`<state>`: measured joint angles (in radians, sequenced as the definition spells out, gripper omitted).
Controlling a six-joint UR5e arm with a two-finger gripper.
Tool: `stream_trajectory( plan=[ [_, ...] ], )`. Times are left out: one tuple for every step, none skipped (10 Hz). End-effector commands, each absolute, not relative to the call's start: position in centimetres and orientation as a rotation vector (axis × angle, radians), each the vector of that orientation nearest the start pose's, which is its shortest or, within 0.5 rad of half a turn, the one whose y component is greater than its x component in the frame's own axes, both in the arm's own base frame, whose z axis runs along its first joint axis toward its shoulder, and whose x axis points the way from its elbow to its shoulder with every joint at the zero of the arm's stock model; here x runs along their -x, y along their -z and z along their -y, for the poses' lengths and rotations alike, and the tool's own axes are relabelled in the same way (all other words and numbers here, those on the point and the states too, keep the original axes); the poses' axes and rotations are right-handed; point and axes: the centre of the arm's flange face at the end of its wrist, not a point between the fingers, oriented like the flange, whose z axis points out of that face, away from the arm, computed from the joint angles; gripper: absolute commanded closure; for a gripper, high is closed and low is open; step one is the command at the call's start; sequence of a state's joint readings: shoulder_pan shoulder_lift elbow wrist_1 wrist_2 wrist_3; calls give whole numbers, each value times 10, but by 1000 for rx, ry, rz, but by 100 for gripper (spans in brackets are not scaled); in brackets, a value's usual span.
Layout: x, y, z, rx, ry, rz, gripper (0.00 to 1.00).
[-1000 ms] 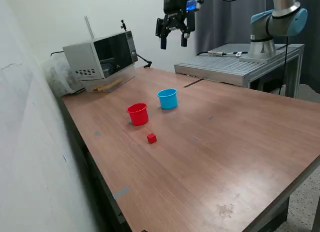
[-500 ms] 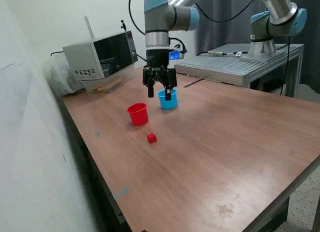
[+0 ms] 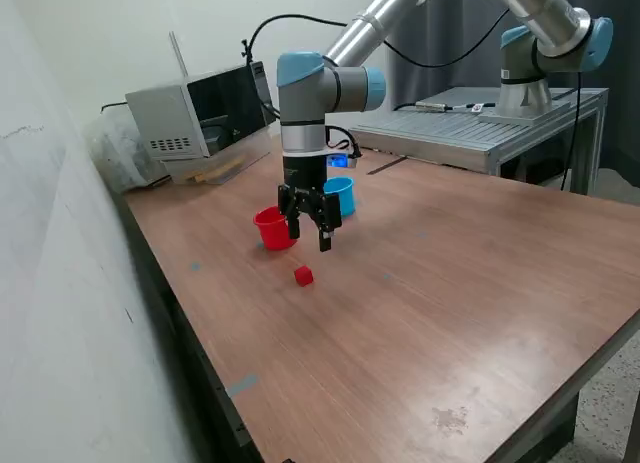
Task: Place red objects in the red bin, and blue objects in the blue bin.
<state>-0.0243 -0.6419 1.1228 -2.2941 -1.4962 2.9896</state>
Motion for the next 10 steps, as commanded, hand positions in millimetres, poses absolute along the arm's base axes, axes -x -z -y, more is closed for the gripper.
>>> stream_trajectory(
  plan=[
    [817,-145,121,2516,-219,-2195,0],
    [819,-138,120,2512,-212,-2193,0],
    [820,-132,120,2509,-204,-2191,0],
    [821,-131,120,2511,-208,-2192,0],
    [824,-132,120,2514,-218,-2194,0],
    [828,-131,120,2517,-226,-2196,0],
    [830,-127,120,2518,-231,-2197,0],
    [831,-128,120,2521,-242,-2199,0],
    [832,-126,118,2515,-245,-2199,0],
    [832,-125,118,2514,-249,-2198,0]
  ],
)
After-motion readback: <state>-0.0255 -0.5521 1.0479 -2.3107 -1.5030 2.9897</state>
